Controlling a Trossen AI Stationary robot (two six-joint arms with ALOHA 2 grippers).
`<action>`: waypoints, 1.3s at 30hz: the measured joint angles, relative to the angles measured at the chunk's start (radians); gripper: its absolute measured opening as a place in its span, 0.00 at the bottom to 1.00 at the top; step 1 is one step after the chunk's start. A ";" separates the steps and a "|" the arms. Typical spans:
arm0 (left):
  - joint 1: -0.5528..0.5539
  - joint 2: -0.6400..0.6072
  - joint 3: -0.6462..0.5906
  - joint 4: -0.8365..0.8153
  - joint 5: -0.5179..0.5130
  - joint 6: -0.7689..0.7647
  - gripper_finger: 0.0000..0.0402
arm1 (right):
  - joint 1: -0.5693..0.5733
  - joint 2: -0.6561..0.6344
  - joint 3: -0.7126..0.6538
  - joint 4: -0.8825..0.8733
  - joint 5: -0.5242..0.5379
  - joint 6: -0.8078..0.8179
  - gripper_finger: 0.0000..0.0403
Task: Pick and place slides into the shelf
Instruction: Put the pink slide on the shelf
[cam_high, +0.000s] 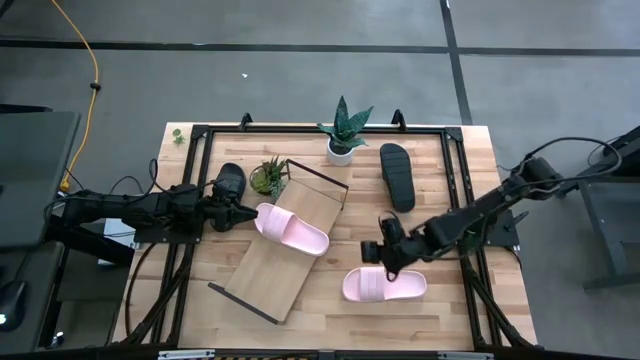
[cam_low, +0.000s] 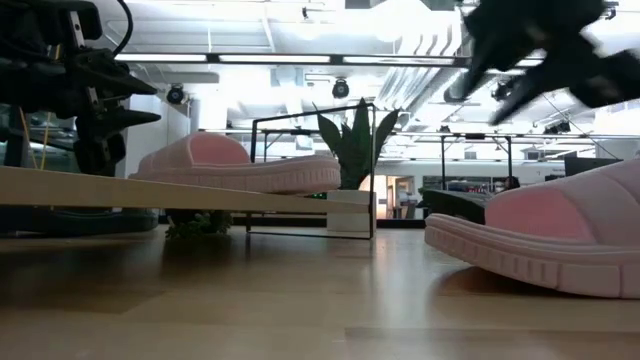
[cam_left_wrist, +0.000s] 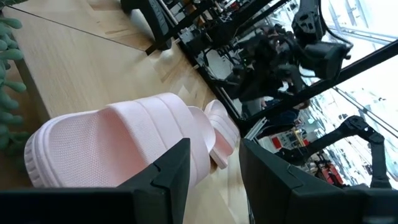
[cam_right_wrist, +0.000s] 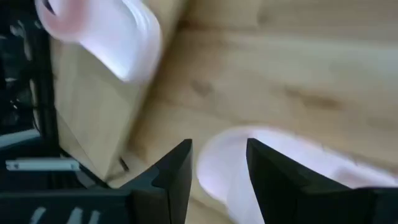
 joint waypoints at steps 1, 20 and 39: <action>0.000 0.000 0.000 0.000 0.000 0.000 0.32 | 0.020 0.002 -0.006 0.003 0.004 0.031 0.35; 0.000 0.000 0.000 0.000 0.000 0.000 0.32 | 0.275 0.007 -0.043 -0.085 0.112 0.391 0.35; 0.000 0.000 0.000 0.000 0.004 0.000 0.32 | 0.292 0.167 -0.043 0.095 0.152 0.382 0.35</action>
